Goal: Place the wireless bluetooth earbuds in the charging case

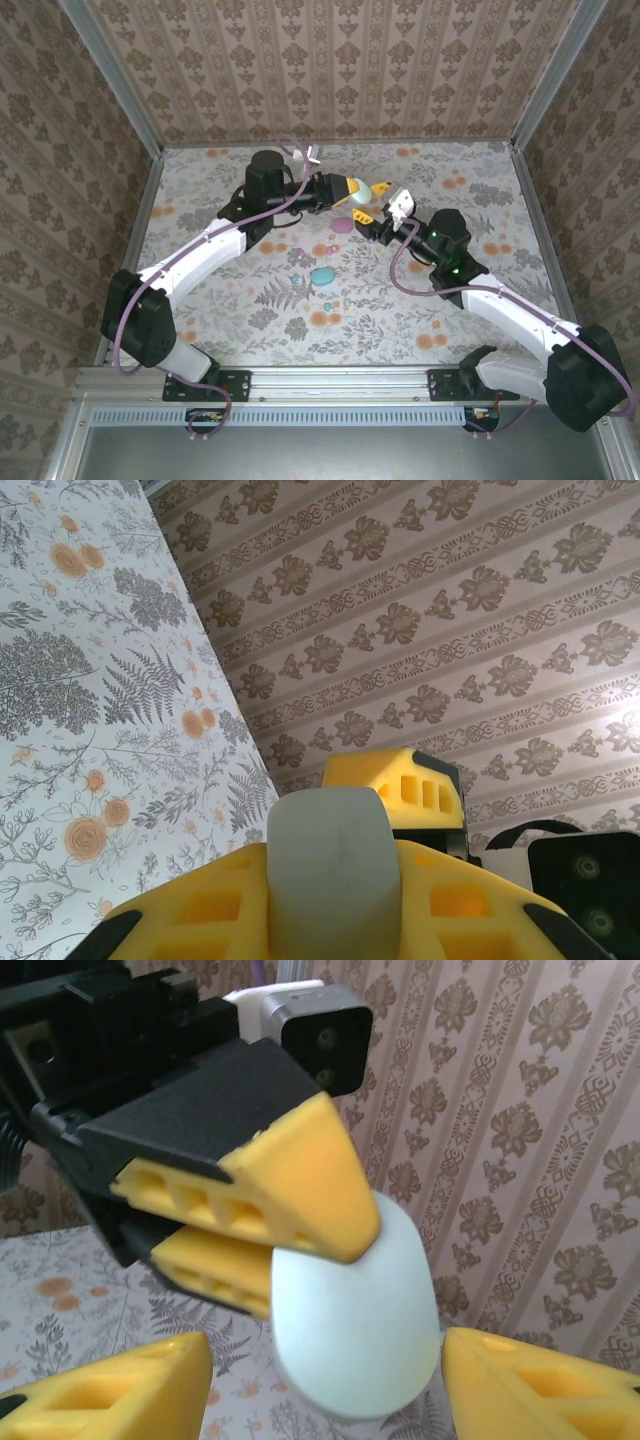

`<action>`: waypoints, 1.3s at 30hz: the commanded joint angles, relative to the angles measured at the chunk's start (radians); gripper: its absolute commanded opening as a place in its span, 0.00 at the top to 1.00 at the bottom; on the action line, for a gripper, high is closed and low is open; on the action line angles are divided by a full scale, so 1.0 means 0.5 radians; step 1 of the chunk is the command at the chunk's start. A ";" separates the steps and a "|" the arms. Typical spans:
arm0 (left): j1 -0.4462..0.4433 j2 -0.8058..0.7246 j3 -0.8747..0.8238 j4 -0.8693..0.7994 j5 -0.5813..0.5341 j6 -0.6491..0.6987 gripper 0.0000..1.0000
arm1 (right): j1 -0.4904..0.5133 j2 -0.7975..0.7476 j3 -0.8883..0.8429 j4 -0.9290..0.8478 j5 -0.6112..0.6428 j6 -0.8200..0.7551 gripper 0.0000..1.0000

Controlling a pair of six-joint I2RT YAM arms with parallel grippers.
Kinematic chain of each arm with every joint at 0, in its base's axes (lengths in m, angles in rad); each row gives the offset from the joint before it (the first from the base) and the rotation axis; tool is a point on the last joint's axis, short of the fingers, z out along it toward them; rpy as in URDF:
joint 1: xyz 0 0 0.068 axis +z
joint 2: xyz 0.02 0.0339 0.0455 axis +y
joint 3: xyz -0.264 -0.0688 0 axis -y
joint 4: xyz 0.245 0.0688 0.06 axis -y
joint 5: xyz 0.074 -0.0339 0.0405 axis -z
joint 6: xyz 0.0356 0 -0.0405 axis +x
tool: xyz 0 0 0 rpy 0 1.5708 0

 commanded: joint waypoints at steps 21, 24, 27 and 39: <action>0.005 -0.073 -0.011 0.124 0.076 -0.068 0.96 | -0.113 0.101 0.034 0.339 -0.185 0.171 0.45; 0.005 -0.075 -0.016 0.127 0.076 -0.072 0.96 | -0.113 0.103 0.040 0.360 -0.205 0.195 0.46; 0.005 -0.080 -0.016 0.127 0.078 -0.072 0.96 | -0.113 0.117 0.056 0.343 -0.213 0.198 0.48; -0.001 -0.099 -0.021 0.129 0.082 -0.064 0.96 | -0.113 0.141 0.089 0.326 -0.204 0.196 0.51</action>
